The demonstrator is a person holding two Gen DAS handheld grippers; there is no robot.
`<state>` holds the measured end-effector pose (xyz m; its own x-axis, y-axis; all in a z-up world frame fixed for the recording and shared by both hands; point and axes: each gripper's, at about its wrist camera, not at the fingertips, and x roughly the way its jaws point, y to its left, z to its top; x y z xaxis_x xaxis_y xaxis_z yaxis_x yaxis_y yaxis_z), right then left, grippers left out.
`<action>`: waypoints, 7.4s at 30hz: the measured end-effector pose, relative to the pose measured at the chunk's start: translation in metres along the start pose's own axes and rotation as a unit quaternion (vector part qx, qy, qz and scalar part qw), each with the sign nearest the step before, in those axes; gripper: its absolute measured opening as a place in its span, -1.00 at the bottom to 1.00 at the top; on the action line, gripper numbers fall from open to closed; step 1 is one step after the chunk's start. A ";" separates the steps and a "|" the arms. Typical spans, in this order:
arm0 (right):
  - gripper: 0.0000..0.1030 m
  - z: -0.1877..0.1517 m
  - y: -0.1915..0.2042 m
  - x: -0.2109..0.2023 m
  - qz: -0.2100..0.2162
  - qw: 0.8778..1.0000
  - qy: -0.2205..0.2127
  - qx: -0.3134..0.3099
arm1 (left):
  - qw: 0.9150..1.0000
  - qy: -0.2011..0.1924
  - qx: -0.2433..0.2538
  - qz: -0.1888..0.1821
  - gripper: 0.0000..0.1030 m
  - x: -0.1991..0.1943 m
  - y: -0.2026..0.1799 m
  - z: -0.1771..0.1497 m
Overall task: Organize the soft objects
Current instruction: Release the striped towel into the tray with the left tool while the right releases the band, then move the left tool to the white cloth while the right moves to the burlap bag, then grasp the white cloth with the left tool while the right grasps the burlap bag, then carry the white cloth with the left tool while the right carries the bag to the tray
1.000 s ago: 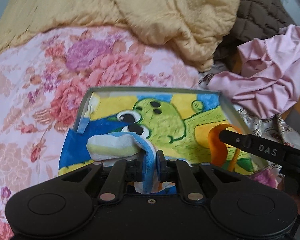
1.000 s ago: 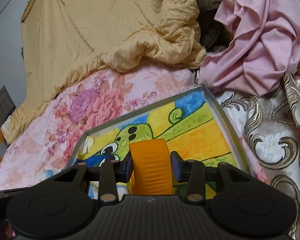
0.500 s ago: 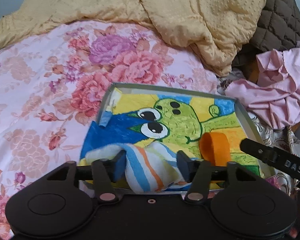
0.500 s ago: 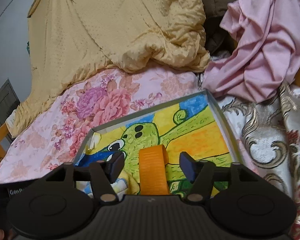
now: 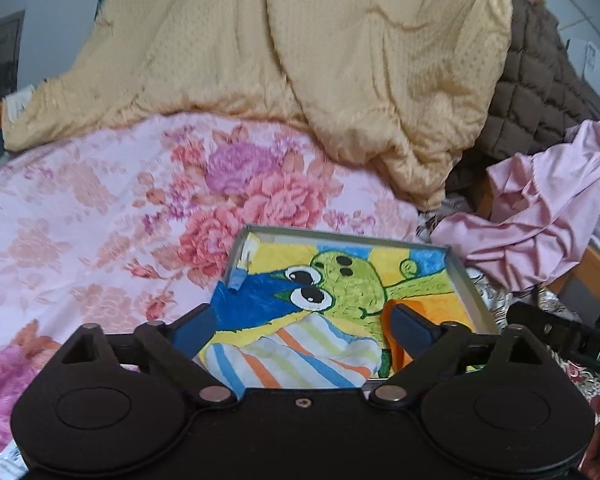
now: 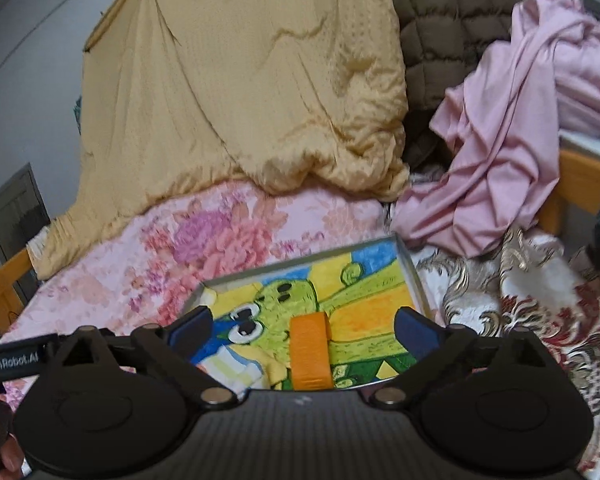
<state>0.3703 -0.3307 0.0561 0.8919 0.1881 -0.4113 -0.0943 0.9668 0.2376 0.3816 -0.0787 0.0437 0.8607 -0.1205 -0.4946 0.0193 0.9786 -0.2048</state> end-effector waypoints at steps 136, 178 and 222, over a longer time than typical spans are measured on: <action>0.09 -0.173 0.085 -0.048 0.008 0.940 0.336 -0.048 | 0.967 0.048 0.126 -0.214 -0.64 -0.085 0.035 -0.138; -0.55 -0.126 0.109 -0.153 0.013 0.991 0.046 -0.127 | 0.979 -0.123 0.073 -0.143 -0.81 -0.172 0.063 -0.107; -0.50 -0.019 -0.007 0.047 0.023 1.000 -0.007 0.017 | 0.987 -0.005 0.112 -0.115 -0.81 0.062 -0.004 -0.007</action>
<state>0.4043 -0.3256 0.0181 0.8928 0.2293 -0.3876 -0.1201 0.9507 0.2858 0.4311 -0.0915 0.0080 0.8258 -0.3430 -0.4477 0.3255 0.9381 -0.1183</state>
